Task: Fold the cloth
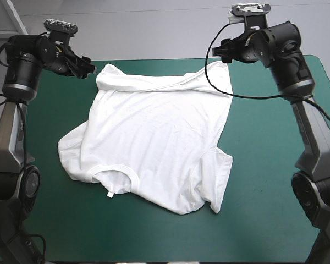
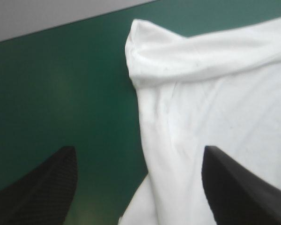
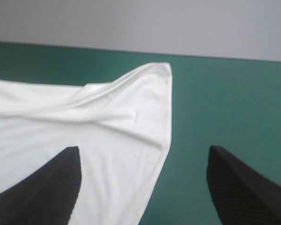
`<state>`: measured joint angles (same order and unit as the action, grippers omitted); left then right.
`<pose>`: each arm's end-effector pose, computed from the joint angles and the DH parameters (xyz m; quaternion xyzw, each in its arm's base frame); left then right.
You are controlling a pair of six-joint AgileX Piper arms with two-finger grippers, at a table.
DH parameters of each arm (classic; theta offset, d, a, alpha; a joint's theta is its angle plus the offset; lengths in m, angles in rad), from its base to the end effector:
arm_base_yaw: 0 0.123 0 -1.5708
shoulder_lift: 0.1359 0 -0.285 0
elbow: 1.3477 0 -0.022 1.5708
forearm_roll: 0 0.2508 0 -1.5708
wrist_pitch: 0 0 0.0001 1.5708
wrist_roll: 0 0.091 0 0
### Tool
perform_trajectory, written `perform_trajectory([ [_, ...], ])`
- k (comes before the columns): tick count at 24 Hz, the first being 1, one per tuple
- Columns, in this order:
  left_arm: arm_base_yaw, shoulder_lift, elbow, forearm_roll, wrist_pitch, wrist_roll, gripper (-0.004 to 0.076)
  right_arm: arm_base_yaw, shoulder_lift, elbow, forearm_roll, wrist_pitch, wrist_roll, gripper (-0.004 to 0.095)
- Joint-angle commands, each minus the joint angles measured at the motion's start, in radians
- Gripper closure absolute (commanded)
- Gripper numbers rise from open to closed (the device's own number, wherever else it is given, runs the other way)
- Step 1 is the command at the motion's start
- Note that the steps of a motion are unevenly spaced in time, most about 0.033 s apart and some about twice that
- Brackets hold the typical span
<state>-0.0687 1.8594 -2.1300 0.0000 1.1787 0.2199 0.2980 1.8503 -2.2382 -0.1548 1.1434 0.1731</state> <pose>0.4056 -0.0279 0.4245 0.1338 0.9209 0.0277 0.3652 0.3851 0.1049 0.4625 -0.0542 0.8956 0.0263 0.4408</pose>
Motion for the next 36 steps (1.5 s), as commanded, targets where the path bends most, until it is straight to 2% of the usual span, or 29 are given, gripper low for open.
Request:
perform_trajectory([
  [1, -0.004, -0.093, 0.007, 0.056, 0.109, -0.034, 0.0216, 0.0, -0.083, -0.024, 0.076, 0.076, -0.045, 0.0266],
  [4, 0.0, -0.16, 0.128, 0.114, 0.111, -0.036, 0.0233, 0.0, -0.113, 0.044, 0.155, 0.074, -0.057, 0.0266],
  [7, 0.035, -0.234, 0.288, 0.115, 0.092, -0.039, 0.0234, 0.009, -0.161, 0.2, 0.211, 0.074, -0.067, 0.0266],
  [10, 0.09, -0.31, 0.469, 0.071, 0.028, -0.039, 0.0234, 0.049, -0.243, 0.402, 0.207, 0.069, -0.063, 0.0266],
  [12, 0.172, -0.36, 0.614, -0.011, -0.051, -0.039, 0.0234, 0.109, -0.326, 0.593, 0.207, 0.011, -0.036, 0.0266],
  [14, 0.213, -0.364, 0.682, -0.059, -0.065, -0.035, 0.0234, 0.156, -0.377, 0.702, 0.204, -0.028, -0.013, 0.0266],
  [21, 0.216, -0.267, 0.742, -0.083, -0.098, -0.026, 0.0249, 0.331, -0.446, 0.93, 0.2, -0.024, 0.06, 0.0266],
  [24, 0.213, -0.167, 0.742, -0.121, -0.128, -0.007, 0.0272, 0.438, -0.461, 1.028, 0.145, -0.041, 0.121, 0.0266],
  [29, 0.213, -0.05, 0.742, -0.136, -0.145, -0.005, 0.0283, 0.48, -0.482, 1.123, 0.155, -0.099, 0.157, 0.0266],
  [31, 0.213, -0.016, 0.742, -0.144, -0.14, -0.011, 0.0323, 0.48, -0.487, 1.151, 0.155, -0.091, 0.166, 0.0266],
  [33, 0.206, 0.001, 0.742, -0.155, -0.132, -0.012, 0.0409, 0.48, -0.495, 1.177, 0.162, -0.091, 0.166, 0.0266],
  [34, 0.19, 0.003, 0.75, -0.15, -0.13, -0.012, 0.0512, 0.48, -0.501, 1.2, 0.178, -0.1, 0.171, 0.0266],
  [35, 0.181, 0.003, 0.759, -0.147, -0.139, -0.012, 0.0577, 0.48, -0.501, 1.213, 0.187, -0.104, 0.171, 0.0266],
  [36, 0.166, 0.003, 0.778, -0.147, -0.162, -0.012, 0.0689, 0.491, -0.501, 1.236, 0.195, -0.135, 0.173, 0.0266],
])
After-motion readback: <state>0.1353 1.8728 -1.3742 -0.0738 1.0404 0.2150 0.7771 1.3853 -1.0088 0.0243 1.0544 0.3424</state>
